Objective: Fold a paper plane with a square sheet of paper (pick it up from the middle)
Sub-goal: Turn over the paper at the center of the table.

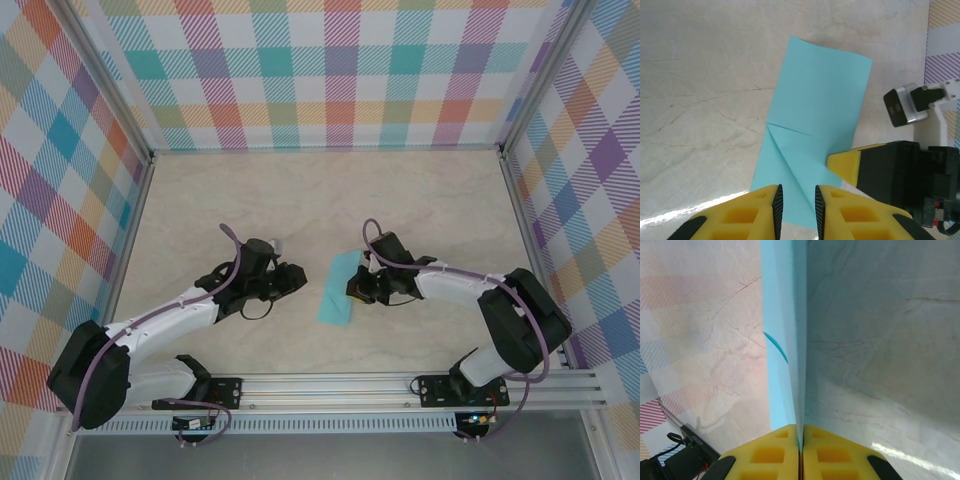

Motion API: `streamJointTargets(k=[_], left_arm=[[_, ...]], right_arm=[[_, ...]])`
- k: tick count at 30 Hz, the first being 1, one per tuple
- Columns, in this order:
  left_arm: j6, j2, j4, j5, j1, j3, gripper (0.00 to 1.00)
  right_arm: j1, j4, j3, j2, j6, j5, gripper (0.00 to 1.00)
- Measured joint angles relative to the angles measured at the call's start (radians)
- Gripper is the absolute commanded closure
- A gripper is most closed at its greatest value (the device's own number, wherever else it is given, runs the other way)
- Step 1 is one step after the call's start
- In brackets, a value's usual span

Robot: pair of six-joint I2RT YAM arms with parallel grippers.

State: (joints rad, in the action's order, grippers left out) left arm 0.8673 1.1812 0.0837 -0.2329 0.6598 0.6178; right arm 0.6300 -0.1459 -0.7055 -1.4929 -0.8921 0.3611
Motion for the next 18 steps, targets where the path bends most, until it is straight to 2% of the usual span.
streamJointTargets(k=[6,18], left_arm=[[0.000,0.003,0.023,-0.001,0.000,0.000,0.74],[0.000,0.039,0.025,-0.012,0.000,0.000,0.72]], right_arm=[[0.000,-0.077,-0.014,0.041,-0.005,-0.019,0.91],[0.000,-0.172,-0.119,0.021,0.040,-0.020,0.91]])
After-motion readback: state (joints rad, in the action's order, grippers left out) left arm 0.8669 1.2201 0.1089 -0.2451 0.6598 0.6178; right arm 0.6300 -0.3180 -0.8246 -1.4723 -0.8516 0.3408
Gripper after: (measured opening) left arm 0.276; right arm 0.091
